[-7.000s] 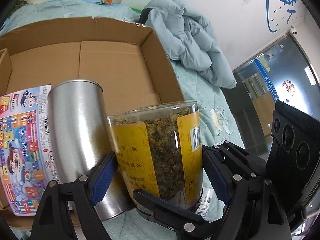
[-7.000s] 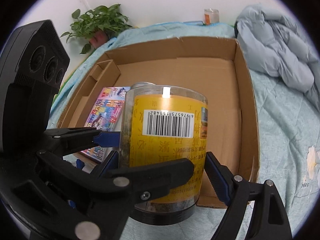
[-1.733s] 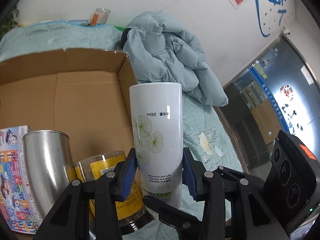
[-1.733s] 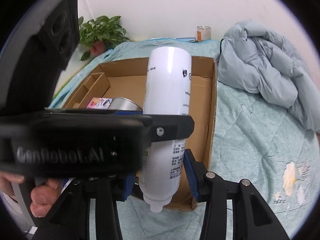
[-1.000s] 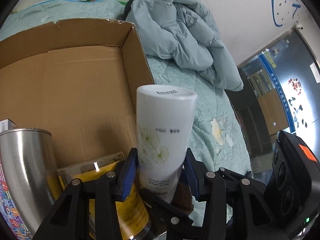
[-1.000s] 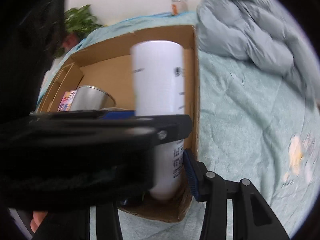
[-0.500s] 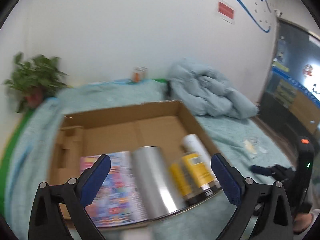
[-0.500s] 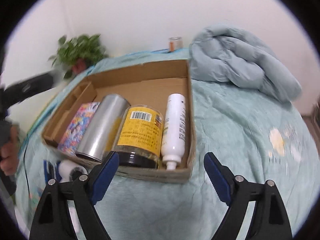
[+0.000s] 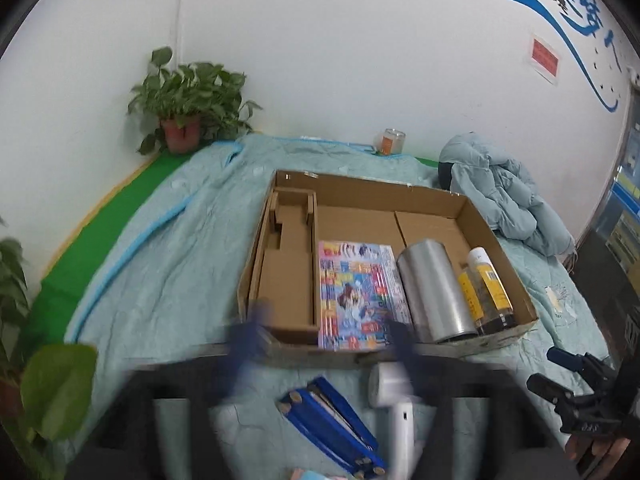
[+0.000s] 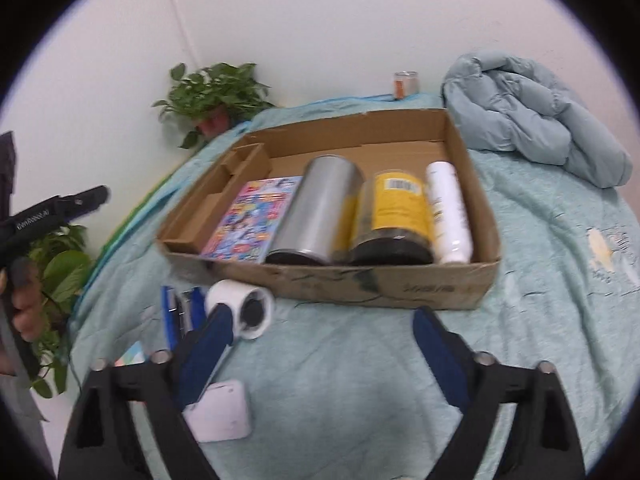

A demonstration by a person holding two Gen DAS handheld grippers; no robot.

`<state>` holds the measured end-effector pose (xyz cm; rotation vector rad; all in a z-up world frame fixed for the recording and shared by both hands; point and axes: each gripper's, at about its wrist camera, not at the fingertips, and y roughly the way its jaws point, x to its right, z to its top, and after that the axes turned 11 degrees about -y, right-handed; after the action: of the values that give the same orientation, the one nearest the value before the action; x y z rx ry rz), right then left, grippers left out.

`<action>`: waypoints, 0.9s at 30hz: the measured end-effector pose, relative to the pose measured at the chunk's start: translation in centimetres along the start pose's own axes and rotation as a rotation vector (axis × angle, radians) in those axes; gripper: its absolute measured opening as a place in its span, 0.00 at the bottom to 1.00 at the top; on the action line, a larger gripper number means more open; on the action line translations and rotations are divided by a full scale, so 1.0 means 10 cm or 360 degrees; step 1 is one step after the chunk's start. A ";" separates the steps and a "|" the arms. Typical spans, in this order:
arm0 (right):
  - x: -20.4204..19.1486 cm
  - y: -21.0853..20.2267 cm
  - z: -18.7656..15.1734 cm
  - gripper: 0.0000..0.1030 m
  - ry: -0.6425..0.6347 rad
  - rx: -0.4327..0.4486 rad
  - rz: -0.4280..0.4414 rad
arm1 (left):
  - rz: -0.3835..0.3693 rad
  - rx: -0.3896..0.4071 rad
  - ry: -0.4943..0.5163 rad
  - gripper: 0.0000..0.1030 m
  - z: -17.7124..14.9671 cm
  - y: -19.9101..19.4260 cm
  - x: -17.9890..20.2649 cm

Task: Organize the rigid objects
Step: 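Move the left gripper to the pastel Rubik's cube and grasp it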

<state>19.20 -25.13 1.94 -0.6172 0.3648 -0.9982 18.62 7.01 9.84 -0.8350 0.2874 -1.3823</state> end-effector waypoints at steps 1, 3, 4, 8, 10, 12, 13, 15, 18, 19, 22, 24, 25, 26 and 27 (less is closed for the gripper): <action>-0.06 -0.01 -0.04 0.91 -0.0019 0.0000 0.0021 | -0.0052 0.0026 -0.0039 0.98 -0.08 -0.02 -0.06; -0.22 0.01 -0.14 0.91 -0.0050 -0.0038 0.0118 | -0.0118 -0.0021 -0.0092 0.99 -0.24 0.05 -0.16; -0.28 0.04 -0.19 0.91 -0.0061 -0.0065 0.0191 | -0.0124 -0.0083 -0.0106 0.99 -0.31 0.11 -0.21; -0.76 0.26 -0.47 0.91 -0.0201 -0.0257 0.0514 | -0.0120 -0.0347 -0.0178 0.99 -0.69 0.38 -0.41; -1.02 0.34 -0.60 0.91 -0.0296 -0.0310 0.0543 | -0.0154 -0.0423 -0.0151 0.99 -0.90 0.44 -0.49; -1.22 0.42 -0.69 0.91 -0.0374 -0.0366 0.0545 | -0.0214 -0.0477 -0.0152 0.99 -1.09 0.48 -0.59; -1.31 0.46 -0.72 0.91 -0.0399 -0.0396 0.0546 | -0.0223 -0.0513 -0.0167 0.99 -1.21 0.51 -0.66; -1.41 0.51 -0.76 0.91 -0.0404 -0.0411 0.0590 | -0.0248 -0.0561 -0.0229 0.99 -1.34 0.53 -0.76; -1.55 0.52 -0.78 0.91 -0.0477 -0.0404 0.0621 | -0.0304 -0.0610 -0.0312 0.93 -1.48 0.59 -0.87; -1.59 0.52 -0.77 0.90 -0.0505 -0.0395 0.0628 | -0.0341 -0.0639 -0.0325 0.86 -1.54 0.62 -0.88; -1.70 0.51 -0.78 0.90 -0.0548 -0.0367 0.0657 | -0.0416 -0.0747 -0.0444 0.74 -1.67 0.71 -0.92; -1.76 0.47 -0.81 0.90 -0.0581 -0.0331 0.0673 | -0.0411 -0.0772 -0.0462 0.69 -1.69 0.72 -0.90; -1.77 0.48 -0.80 0.90 -0.0596 -0.0320 0.0684 | -0.0403 -0.0778 -0.0464 0.68 -1.72 0.71 -0.89; -1.79 0.48 -0.80 0.90 -0.0611 -0.0314 0.0694 | -0.0401 -0.0780 -0.0471 0.68 -1.75 0.69 -0.88; -1.82 0.51 -0.81 0.90 -0.0631 -0.0322 0.0701 | -0.0412 -0.0784 -0.0484 0.68 -1.76 0.67 -0.87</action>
<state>8.95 -9.94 -7.43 -0.8553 0.2348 -0.4059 10.66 8.81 -9.22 -1.5181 0.2944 -1.4174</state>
